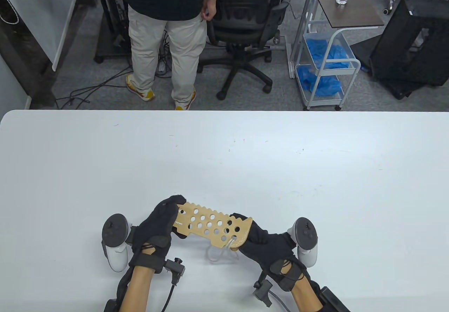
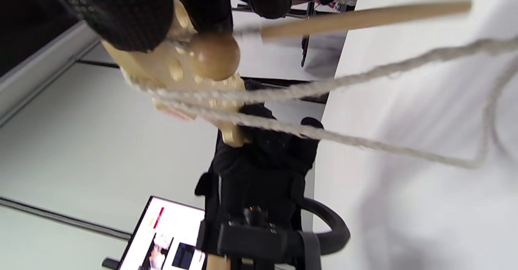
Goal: Remove rope from all holes on crocodile lacing toy
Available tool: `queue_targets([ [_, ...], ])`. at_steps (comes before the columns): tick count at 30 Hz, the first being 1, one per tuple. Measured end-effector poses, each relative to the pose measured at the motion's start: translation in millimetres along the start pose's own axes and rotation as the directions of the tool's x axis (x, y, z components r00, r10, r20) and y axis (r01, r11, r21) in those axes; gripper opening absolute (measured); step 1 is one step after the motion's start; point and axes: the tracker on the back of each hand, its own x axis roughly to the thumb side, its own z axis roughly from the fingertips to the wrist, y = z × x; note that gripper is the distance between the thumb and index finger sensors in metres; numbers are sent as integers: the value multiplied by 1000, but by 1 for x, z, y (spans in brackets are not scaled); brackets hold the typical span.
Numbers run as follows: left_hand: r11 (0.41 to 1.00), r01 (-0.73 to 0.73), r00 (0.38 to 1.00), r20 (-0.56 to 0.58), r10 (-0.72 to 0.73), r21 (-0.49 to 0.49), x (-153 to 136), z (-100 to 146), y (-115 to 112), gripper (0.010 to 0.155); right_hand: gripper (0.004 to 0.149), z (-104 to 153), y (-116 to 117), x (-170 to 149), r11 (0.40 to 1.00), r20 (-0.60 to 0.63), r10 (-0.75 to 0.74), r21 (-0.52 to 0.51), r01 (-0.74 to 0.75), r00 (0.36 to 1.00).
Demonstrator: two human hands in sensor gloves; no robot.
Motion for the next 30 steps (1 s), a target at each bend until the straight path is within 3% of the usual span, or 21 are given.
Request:
queue_targets([
  [3,1000,9,1000,-2,-9,3,0,0,-2,54,58,-1,3,1,999,4,39,29,-39,999],
  [8,1000,0,1000,-3,0,-4,-1,0,-2,54,44,0,2,0,999,-3,32,2,-32,999],
  [18,1000,-6,1000,-5,6,9,-4,-1,3,54,37,4,-14,-1,984,-7,-41,-174,39,999],
  [30,997,-31,998,-44,34,76,-11,0,16,54,37,19,-58,-14,830,80,-339,-443,338,937],
])
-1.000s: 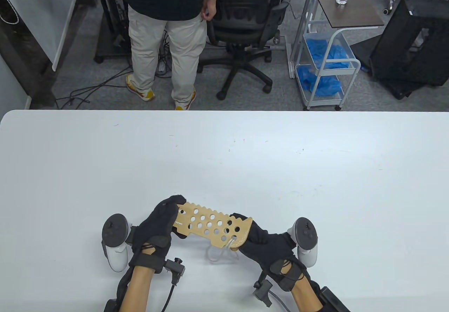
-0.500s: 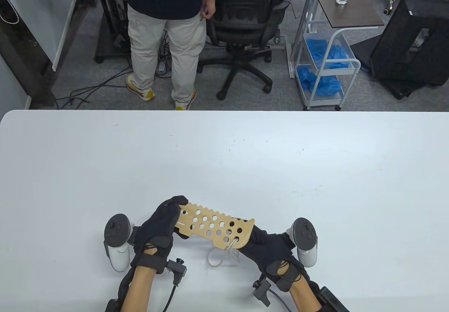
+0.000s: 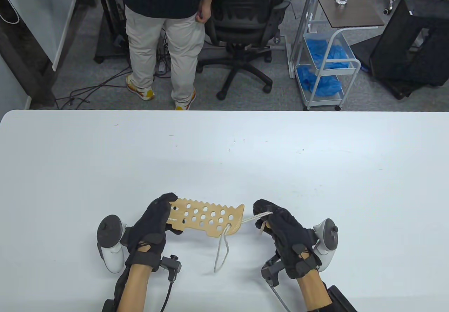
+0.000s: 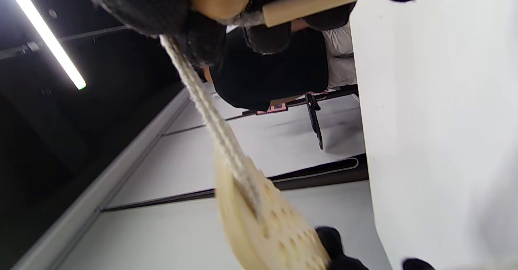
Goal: Remove rope from all holes on crocodile lacing toy
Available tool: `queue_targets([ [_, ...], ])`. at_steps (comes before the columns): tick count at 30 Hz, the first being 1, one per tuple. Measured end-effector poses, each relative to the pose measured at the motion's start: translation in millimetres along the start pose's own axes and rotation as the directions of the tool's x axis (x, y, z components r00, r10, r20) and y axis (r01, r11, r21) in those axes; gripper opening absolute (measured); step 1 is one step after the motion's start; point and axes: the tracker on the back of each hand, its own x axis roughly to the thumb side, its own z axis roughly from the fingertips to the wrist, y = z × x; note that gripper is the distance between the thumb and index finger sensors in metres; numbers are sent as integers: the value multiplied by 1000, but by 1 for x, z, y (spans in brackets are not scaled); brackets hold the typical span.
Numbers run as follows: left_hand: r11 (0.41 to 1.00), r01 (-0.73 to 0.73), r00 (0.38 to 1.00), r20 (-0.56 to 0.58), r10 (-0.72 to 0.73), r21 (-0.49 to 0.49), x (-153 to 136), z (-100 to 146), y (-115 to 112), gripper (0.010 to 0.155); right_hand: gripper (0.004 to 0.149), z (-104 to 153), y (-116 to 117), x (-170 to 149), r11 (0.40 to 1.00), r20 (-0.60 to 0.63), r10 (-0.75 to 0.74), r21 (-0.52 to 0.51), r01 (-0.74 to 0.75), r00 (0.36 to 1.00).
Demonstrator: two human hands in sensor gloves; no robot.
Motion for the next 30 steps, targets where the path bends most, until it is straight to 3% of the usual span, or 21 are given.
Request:
queue_targets([
  [14,997,-7,999,-48,10,72,-10,-1,15,55,37,-3,-41,8,956,46,-253,-145,257,966],
  [24,989,8,996,-90,6,149,-17,0,29,55,37,1,-63,16,879,140,-398,-225,421,906],
  [30,979,45,994,-110,-24,196,-20,1,37,55,37,3,-74,23,861,205,-421,-215,460,884],
])
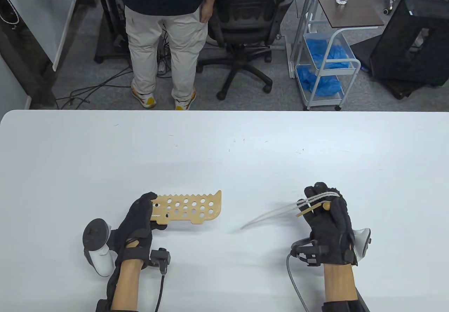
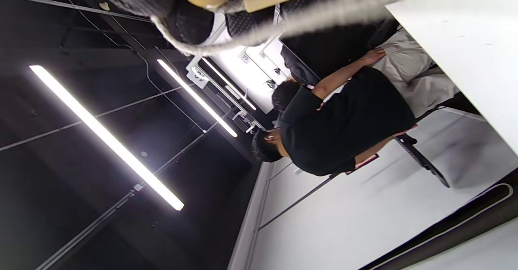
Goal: Remove rope from all holes on crocodile lacing toy
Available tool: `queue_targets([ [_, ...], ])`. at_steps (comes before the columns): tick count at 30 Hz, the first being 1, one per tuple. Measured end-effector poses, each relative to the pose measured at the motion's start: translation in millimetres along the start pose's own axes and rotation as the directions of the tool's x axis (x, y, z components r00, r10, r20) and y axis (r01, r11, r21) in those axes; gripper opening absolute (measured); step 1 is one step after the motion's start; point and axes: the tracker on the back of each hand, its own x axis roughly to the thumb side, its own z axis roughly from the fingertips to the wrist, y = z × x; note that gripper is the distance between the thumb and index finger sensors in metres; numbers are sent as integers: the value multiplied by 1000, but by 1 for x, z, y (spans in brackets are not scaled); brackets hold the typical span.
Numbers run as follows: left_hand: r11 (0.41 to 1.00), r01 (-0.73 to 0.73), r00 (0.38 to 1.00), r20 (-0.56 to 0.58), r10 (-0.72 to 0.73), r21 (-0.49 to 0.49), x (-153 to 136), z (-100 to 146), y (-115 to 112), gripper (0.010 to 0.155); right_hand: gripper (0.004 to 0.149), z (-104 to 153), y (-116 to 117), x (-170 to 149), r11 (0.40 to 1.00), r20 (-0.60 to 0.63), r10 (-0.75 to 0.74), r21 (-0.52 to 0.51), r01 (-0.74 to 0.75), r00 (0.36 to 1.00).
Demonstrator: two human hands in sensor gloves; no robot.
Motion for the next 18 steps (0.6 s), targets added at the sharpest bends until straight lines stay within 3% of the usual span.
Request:
queue_targets([
  [13,978,159,986,-70,-151,134,-1,1,10,56,38,0,-10,8,998,58,-49,-42,51,997],
  [18,967,239,965,-137,-225,93,-4,0,8,56,38,0,-9,7,999,56,-31,-34,33,998],
])
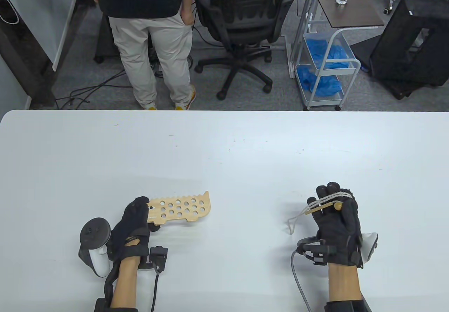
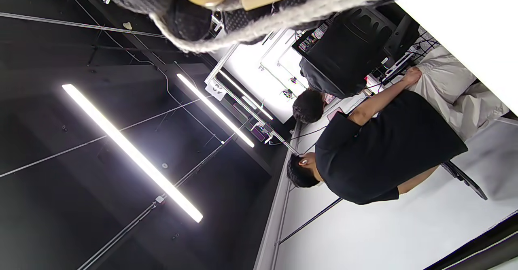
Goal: Remove rope from all holes on crocodile lacing toy
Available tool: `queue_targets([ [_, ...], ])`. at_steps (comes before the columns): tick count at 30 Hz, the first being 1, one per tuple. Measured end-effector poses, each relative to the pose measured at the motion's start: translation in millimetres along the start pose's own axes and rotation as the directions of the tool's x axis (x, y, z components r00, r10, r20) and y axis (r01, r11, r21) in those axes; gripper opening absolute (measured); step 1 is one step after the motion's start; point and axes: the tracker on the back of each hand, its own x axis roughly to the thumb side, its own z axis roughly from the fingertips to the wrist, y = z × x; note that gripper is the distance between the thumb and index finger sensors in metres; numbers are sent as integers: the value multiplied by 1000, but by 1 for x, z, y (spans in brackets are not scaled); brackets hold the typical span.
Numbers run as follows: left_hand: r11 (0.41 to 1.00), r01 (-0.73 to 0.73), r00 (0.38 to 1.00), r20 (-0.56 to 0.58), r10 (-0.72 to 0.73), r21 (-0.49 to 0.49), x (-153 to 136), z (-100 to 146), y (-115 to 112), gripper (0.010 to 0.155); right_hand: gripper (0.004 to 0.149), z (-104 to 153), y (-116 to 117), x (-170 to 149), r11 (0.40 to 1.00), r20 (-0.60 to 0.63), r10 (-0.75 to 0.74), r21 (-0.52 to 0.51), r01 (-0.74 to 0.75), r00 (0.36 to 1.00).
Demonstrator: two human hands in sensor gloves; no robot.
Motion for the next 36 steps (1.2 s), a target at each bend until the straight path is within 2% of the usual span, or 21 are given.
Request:
queue_targets([
  [7,995,104,994,-35,-104,-2,-2,-2,-1,58,38,0,-1,-1,1000,0,3,2,-3,1000],
  [13,997,71,995,-66,-71,-5,-6,-2,-1,59,38,-1,-2,-2,1000,-2,6,1,-6,1000],
  [20,993,114,992,-62,-112,26,-5,-1,0,64,38,-1,-3,-2,1000,-4,11,0,-11,1000],
  [36,992,123,991,-60,-120,39,-6,-1,-1,64,38,-2,-5,-3,998,-14,59,-5,-59,998],
])
